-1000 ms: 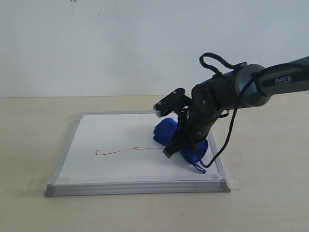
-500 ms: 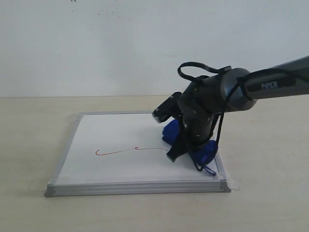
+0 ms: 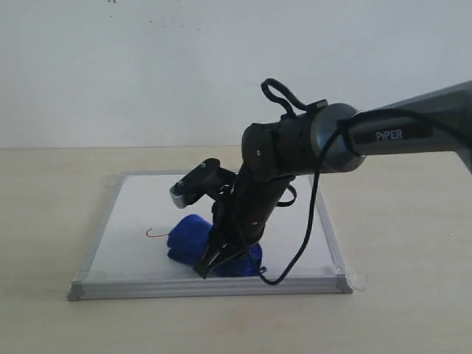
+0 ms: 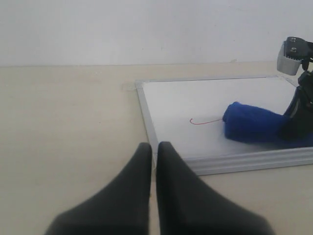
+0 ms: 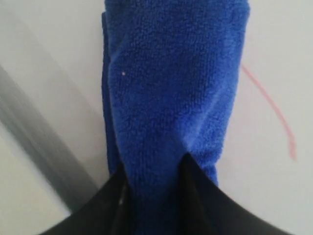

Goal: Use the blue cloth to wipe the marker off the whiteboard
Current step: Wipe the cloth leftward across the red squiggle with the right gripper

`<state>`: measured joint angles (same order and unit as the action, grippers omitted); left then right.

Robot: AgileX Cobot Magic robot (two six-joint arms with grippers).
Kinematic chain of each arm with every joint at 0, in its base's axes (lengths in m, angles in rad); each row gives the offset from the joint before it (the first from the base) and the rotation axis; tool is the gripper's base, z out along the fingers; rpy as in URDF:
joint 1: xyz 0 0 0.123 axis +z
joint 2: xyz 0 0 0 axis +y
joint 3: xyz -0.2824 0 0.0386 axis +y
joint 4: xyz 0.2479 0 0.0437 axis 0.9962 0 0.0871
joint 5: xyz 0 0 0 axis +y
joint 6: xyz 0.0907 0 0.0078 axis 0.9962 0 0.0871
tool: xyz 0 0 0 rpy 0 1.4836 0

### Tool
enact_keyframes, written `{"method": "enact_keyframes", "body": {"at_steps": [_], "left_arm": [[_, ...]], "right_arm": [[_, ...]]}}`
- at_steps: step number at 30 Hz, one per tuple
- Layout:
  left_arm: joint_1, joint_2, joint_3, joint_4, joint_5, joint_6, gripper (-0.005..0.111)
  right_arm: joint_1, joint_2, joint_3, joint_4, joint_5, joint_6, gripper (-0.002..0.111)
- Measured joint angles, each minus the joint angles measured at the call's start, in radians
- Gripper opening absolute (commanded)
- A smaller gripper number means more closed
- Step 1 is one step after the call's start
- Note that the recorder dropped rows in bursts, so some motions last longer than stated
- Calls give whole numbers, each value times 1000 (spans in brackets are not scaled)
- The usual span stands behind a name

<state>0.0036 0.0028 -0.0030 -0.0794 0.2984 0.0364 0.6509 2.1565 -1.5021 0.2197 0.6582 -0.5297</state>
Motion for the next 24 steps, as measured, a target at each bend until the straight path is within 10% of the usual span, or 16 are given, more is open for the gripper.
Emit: {"method": "enact_keyframes", "body": {"at_steps": [9,19,24], "left_arm": [[0,0,0,0,0,0,4],[0,0,0,0,0,0,4],[0,0,0,0,0,0,4]], "right_arm": [[-87,37,-69,73,26,83,0],[-140,91,-159,-341,23,436,0],[-101,97,-172,-276,58,281,0]]}}
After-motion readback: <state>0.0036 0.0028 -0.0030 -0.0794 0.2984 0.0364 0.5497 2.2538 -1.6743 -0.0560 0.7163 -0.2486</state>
